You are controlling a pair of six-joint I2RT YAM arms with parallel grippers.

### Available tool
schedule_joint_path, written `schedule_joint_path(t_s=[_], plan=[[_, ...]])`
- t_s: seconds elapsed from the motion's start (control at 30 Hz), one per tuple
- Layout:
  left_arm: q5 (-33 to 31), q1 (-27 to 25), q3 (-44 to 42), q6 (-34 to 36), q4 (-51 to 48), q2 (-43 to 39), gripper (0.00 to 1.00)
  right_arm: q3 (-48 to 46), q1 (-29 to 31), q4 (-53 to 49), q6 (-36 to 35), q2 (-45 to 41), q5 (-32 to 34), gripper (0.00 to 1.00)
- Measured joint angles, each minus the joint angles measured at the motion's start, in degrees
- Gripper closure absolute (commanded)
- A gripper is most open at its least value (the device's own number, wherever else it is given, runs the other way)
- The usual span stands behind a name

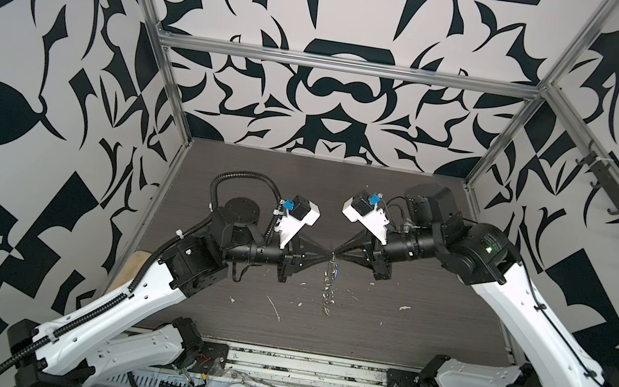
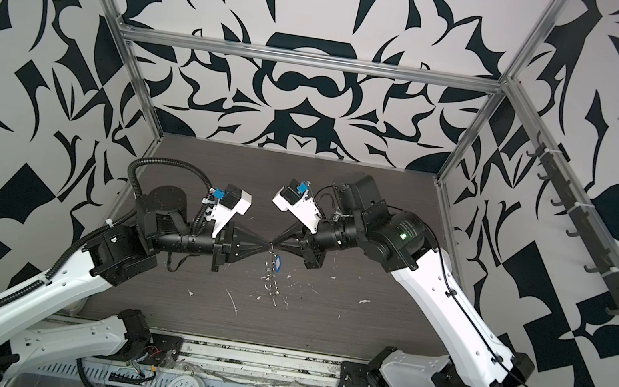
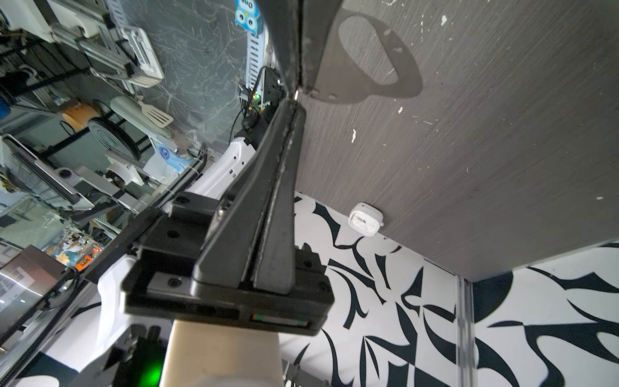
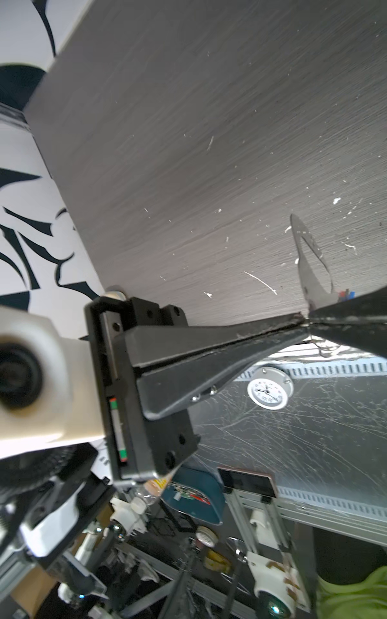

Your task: Remove the keys from the keyring

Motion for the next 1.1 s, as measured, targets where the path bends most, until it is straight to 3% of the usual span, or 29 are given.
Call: schedule_joint_path(t_s=[0.07, 0.17, 0.33, 0.53, 0.87, 1.1], plan=[[-1.9, -0.1, -2.4, -0.8, 3.2, -1.6, 1.00, -3.8, 0.1, 5.3, 2.6, -2.4, 0.7, 0.66], [-5.9, -0.1, -5.7, -1.6, 7.4, -4.2, 1.00, -10.7, 0.2, 14.1, 7.3, -7.0, 2.7, 0.59], [-11.3, -0.1, -7.5, -1.8, 13.2, -6.4, 1.00, -21.4, 0.2, 28.8, 15.5, -15.6, 8.2, 0.60], [-14.4, -0.1, -7.6, -1.4, 17.7, -6.4, 1.00, -26.6, 0.2, 39.2, 21.4, -18.3, 13.2, 0.61], [-15.8, -0.2, -7.9, -0.4, 20.4, -6.2, 1.00, -28.2, 0.2, 46.6, 25.9, -16.2, 14.6, 0.62], [-16.4, -0.3, -8.3, -0.1, 20.6, -6.2, 1.00, -28.2, 0.2, 48.1, 26.9, -14.3, 12.0, 0.67]])
